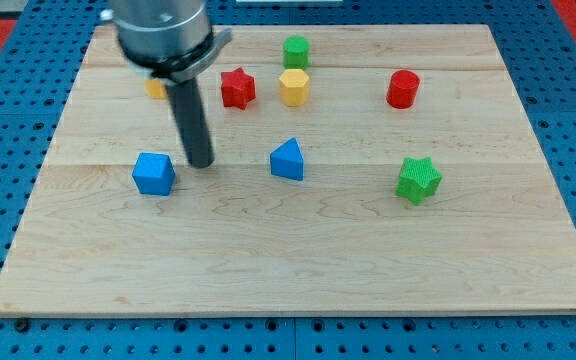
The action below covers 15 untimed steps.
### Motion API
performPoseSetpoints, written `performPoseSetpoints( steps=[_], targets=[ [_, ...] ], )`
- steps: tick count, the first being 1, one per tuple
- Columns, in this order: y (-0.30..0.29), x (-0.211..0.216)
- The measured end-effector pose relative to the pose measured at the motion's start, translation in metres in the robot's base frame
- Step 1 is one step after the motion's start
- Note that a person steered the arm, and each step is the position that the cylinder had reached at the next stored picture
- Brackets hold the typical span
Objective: Push the blue cube a bit right and top left
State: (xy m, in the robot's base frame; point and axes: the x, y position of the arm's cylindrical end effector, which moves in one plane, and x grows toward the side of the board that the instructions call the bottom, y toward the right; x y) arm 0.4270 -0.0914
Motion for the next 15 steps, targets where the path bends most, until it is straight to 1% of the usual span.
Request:
performPoseSetpoints(
  steps=[1, 2, 3, 4, 5, 6, 7, 8, 9, 10, 11, 12, 13, 14, 15],
  targets=[
    [0.056, -0.015],
    [0.104, 0.008],
    [0.105, 0.022],
    [0.075, -0.002],
    [0.004, -0.006],
    [-0.093, -0.007],
    [-0.145, 0.005],
    [-0.086, 0.034],
    [-0.019, 0.043],
    [-0.033, 0.051],
    [-0.056, 0.092],
    [-0.002, 0.116],
    [0.057, 0.103],
    [0.083, 0.084],
    [0.053, 0.068]
  ],
)
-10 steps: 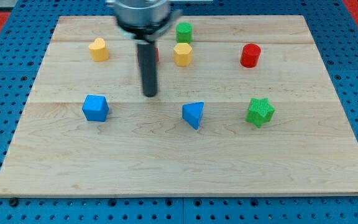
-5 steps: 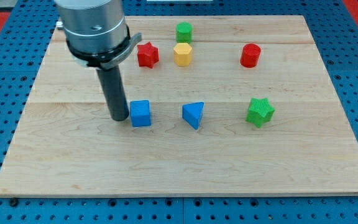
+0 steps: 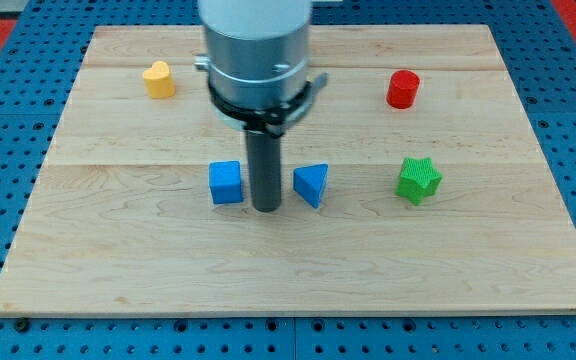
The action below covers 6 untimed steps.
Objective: Push the blue cube a bit right and top left
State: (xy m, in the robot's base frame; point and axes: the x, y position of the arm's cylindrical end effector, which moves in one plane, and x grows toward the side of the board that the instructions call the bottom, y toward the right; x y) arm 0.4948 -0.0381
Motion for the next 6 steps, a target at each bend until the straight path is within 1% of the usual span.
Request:
performPoseSetpoints(
  steps=[1, 6],
  targets=[
    [-0.013, -0.007],
    [-0.015, -0.026]
  ],
)
